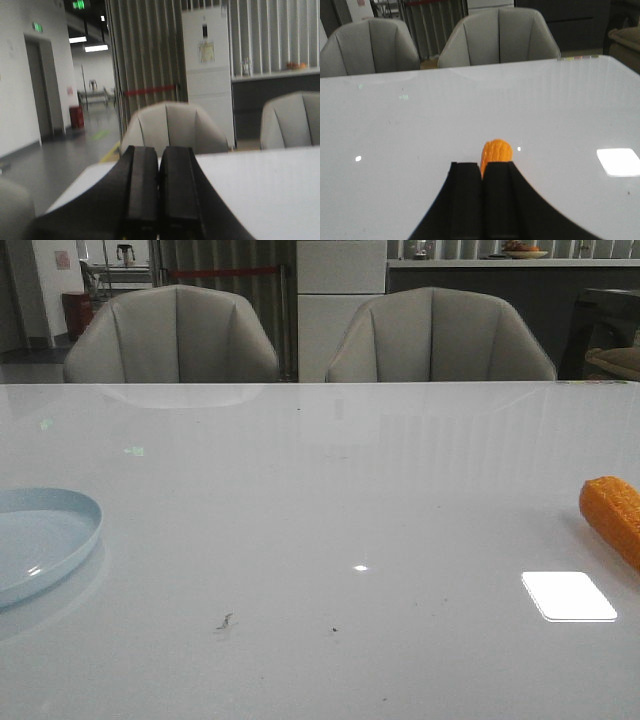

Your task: Place corn on plate with both arms

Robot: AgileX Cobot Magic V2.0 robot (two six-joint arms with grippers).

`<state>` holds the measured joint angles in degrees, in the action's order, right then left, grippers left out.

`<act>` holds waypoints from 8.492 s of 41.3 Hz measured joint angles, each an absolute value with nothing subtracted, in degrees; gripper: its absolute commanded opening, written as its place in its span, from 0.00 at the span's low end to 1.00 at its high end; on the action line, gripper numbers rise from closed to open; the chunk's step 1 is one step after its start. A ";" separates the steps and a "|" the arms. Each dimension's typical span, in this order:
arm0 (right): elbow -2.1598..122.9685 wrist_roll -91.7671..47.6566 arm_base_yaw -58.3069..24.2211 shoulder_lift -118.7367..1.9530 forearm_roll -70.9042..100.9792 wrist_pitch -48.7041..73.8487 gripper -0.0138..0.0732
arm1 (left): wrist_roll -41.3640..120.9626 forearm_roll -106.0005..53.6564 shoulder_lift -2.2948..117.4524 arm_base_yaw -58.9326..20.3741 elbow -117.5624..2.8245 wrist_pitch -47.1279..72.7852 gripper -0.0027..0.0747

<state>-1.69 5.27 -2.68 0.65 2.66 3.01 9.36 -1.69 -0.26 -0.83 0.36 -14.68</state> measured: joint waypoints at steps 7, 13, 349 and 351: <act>-1.55 5.51 -2.68 0.65 2.66 -15.91 0.24 | 9.36 -1.69 -0.26 -0.83 -2.36 -20.03 0.16; 6.44 6.86 -2.68 0.65 2.69 -16.82 0.24 | 9.36 -1.82 0.05 -0.83 -12.40 -16.22 0.16; 63.38 6.21 -2.68 -71.40 0.00 48.23 0.87 | 20.01 -17.81 54.02 2.70 -41.53 27.01 0.79; 66.55 6.21 -2.68 -74.56 0.00 50.62 0.87 | 20.01 -18.18 54.02 2.70 -41.53 27.27 0.79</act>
